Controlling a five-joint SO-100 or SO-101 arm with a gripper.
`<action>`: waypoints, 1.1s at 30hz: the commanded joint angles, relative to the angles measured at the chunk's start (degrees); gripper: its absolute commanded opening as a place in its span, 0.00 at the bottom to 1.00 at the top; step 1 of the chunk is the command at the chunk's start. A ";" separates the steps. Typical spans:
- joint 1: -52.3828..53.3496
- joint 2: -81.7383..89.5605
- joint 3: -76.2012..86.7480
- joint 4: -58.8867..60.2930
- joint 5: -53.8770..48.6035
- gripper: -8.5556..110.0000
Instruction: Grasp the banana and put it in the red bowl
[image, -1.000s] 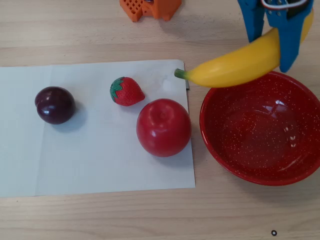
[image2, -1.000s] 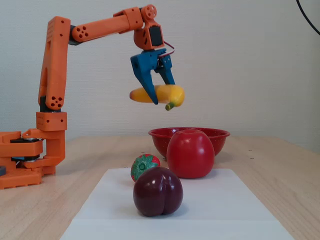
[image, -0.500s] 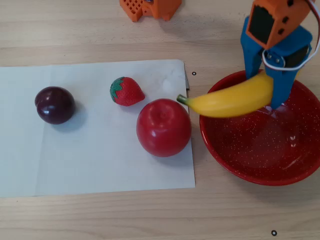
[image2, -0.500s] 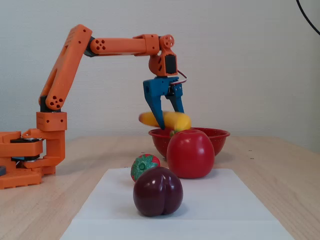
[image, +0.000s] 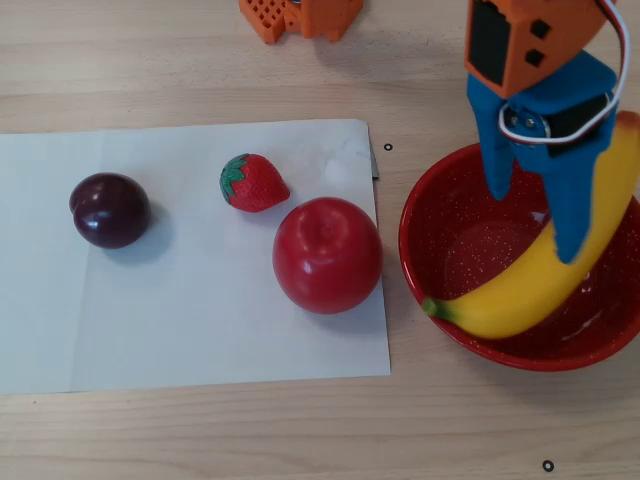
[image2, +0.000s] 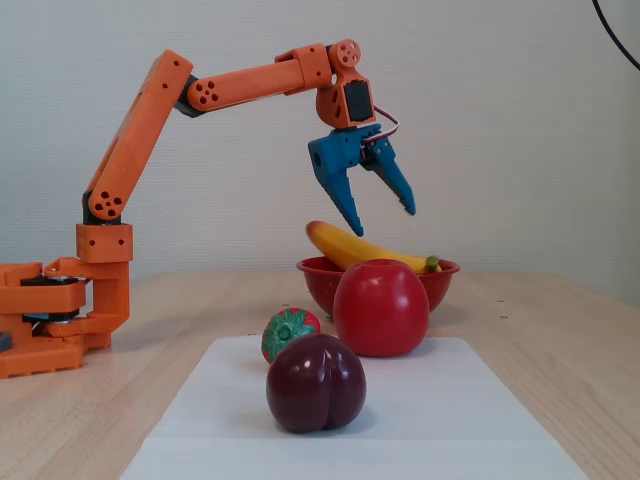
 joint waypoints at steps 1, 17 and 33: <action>-3.25 9.93 -4.75 2.55 1.05 0.29; -10.63 35.68 12.66 7.82 4.22 0.08; -20.57 66.71 48.43 -1.14 6.68 0.08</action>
